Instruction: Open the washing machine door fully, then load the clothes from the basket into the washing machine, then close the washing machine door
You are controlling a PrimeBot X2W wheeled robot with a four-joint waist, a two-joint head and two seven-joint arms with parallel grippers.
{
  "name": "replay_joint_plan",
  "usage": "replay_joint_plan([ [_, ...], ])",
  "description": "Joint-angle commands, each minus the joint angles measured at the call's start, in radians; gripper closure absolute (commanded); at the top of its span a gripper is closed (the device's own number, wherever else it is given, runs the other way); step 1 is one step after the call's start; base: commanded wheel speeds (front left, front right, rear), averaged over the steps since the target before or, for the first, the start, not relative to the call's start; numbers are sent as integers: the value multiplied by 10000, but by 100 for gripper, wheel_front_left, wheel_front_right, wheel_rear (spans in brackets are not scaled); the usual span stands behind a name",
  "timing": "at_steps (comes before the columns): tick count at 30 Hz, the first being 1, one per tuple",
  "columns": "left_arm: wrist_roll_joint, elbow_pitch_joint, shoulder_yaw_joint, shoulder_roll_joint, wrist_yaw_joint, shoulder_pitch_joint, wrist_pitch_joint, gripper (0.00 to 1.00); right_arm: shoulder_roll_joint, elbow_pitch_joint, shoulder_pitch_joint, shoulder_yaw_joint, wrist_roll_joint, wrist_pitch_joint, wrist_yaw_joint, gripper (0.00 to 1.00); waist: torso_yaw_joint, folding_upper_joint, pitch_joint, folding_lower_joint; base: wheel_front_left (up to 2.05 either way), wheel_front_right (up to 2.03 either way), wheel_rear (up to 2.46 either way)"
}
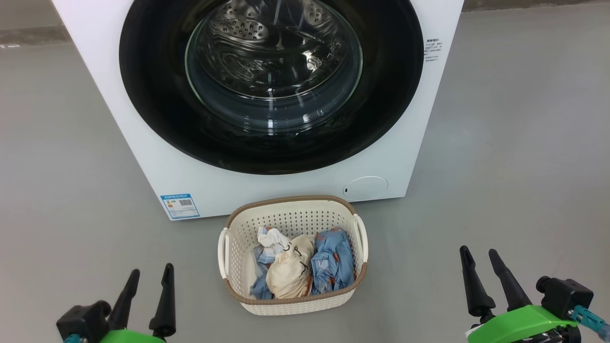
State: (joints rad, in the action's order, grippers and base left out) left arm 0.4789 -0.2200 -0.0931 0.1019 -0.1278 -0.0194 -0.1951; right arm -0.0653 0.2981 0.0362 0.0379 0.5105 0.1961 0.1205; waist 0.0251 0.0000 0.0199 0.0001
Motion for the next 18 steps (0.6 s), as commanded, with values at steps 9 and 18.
replay_joint_plan([
  [9, -1112, 762, 167, 217, -23, -415, -413, 0, -141, -396, 500, 367, -1210, 408, 94, 0, 27, 0, -7, 0, 0, 0, 0],
  [18, -2023, 689, 52, 433, -29, -388, -667, 0, -178, -461, 552, 475, -2124, 657, 102, 0, 48, 0, -18, -1, 0, 0, 0],
])
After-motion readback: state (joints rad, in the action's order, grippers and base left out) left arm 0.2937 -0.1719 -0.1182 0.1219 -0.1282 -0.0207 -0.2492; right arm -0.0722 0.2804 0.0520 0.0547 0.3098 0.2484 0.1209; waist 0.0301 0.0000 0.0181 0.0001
